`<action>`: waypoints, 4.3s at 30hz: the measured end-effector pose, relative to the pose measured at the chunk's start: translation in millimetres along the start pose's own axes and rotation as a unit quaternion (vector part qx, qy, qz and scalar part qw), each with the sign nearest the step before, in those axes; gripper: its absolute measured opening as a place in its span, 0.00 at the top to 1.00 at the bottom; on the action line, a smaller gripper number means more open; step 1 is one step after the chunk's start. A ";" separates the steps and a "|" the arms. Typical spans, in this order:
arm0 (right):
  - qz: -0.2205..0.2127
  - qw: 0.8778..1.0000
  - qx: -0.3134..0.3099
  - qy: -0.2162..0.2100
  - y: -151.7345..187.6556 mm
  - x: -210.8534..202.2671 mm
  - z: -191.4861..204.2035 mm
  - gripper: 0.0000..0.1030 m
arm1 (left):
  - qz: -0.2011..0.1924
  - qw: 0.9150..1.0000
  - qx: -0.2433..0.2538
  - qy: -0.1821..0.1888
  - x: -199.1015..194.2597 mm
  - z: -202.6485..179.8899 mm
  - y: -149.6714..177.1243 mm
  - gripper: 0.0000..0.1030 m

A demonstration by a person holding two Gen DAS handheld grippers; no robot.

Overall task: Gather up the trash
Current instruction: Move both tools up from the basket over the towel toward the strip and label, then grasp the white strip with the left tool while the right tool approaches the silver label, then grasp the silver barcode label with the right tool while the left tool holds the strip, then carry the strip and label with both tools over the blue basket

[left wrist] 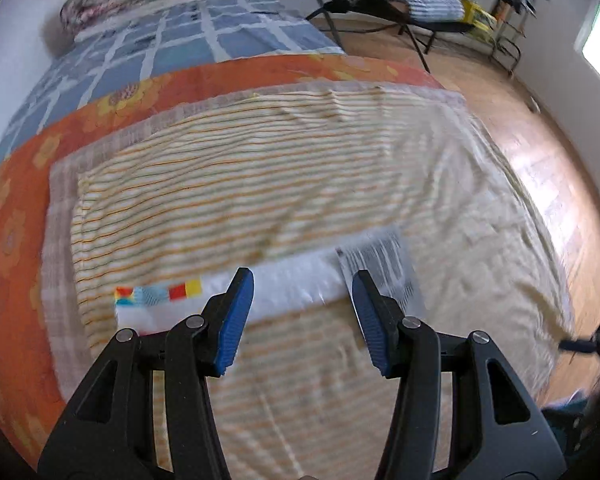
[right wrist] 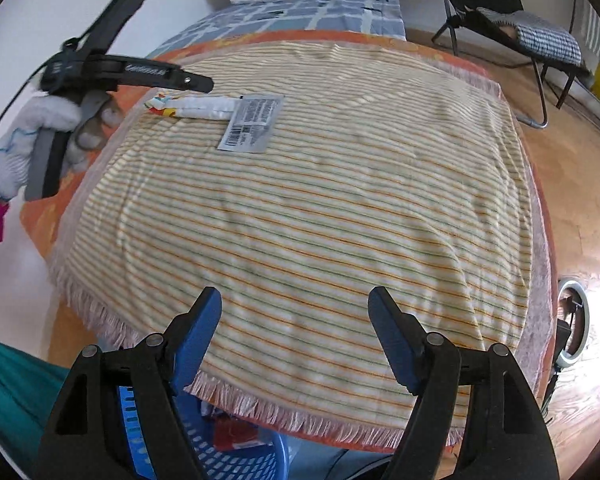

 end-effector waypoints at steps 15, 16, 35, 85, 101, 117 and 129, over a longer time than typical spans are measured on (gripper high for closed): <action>0.000 1.000 -0.014 0.003 -2.5 4.1 2.4 0.27 | 0.056 0.993 -0.075 0.069 42.5 23.9 3.2 0.50; 0.000 1.000 -0.012 0.002 -2.6 4.0 2.1 0.27 | 0.061 0.993 -0.067 0.071 38.8 19.7 7.7 0.50; 0.017 0.999 0.029 -0.021 -47.5 30.3 10.2 0.27 | 0.076 0.996 0.036 -0.041 29.5 -13.3 44.5 0.72; 0.027 0.999 0.006 0.042 -122.9 96.6 47.6 0.42 | 0.040 0.998 0.002 -0.048 -34.6 3.4 110.4 0.80; -0.013 0.999 -0.032 0.026 -45.6 1.2 55.1 0.42 | 0.013 0.997 0.068 -0.045 -106.1 -73.6 158.1 0.80; 0.002 1.000 -0.022 -0.003 64.1 -45.7 57.0 0.42 | 0.028 0.996 0.082 0.000 -127.4 -140.2 247.8 0.80; 0.027 0.999 -0.041 0.000 127.1 -40.4 64.1 0.42 | 0.061 0.996 0.066 0.027 -106.5 -163.7 308.7 0.80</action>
Point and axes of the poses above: each gripper's, at about its wrist camera, not at the fingertips, and x roughly the way its jaws point, z to its left, y to its underside, the point moved 8 cm from there along x, roughly the way its jaws point, and after that the axes turned 2 degrees about x, right-handed, at the moved point
